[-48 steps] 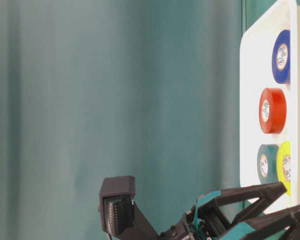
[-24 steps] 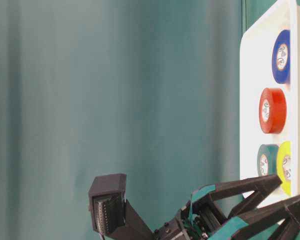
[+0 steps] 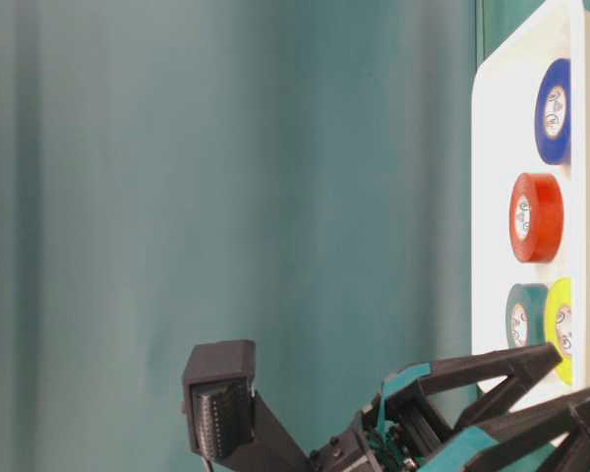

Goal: Put the tape alternately from left to right into the white case.
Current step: 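Move right gripper down to the black roll and grip its core, then lift the black roll and carry it up toward the tray's top right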

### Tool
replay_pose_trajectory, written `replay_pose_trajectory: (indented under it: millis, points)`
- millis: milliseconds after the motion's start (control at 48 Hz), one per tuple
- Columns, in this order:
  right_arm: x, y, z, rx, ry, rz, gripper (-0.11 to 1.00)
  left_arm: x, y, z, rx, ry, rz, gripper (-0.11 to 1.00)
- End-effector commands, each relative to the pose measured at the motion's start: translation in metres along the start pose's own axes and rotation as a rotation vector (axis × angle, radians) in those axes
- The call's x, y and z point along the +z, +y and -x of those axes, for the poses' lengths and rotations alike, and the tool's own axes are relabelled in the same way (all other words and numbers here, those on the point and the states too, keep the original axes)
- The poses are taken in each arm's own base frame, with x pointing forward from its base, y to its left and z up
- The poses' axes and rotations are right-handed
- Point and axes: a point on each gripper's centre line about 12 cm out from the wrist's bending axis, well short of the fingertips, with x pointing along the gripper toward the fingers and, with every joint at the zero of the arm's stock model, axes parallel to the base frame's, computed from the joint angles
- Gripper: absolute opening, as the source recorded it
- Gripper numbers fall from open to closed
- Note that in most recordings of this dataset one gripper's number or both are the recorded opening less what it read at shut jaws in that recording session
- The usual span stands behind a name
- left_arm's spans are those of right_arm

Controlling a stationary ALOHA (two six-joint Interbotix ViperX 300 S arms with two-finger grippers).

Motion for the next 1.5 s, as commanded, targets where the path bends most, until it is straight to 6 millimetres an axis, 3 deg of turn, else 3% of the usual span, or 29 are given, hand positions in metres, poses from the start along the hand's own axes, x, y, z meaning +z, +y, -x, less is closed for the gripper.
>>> replay_pose_trajectory:
  millis: [0,271,687,770,916,1020,1478]
  points:
    - [0.008,0.006,-0.004,0.029,-0.028,0.004,0.74,0.012,0.0,0.004,0.003,-0.041,-0.001,0.97]
    - [0.001,0.004,-0.024,0.017,0.031,0.001,0.74,0.013,0.0,0.004,0.002,-0.043,0.0,0.97]
    - [0.007,0.006,-0.021,0.021,0.01,0.001,0.71,0.013,-0.001,0.004,-0.001,-0.042,-0.003,0.97]
    - [0.009,0.006,-0.017,0.025,-0.005,0.003,0.6,0.014,-0.001,0.004,0.0,-0.046,-0.003,0.97]
    - [0.014,0.008,-0.011,0.031,-0.029,0.003,0.2,0.014,-0.001,0.004,0.0,-0.046,-0.003,0.97]
    - [0.015,0.008,-0.008,0.033,-0.039,0.003,0.02,0.014,-0.001,0.004,0.0,-0.045,-0.003,0.97]
    - [0.018,0.009,-0.007,0.036,-0.047,0.003,0.0,0.013,-0.002,0.004,-0.003,-0.043,-0.005,0.97]
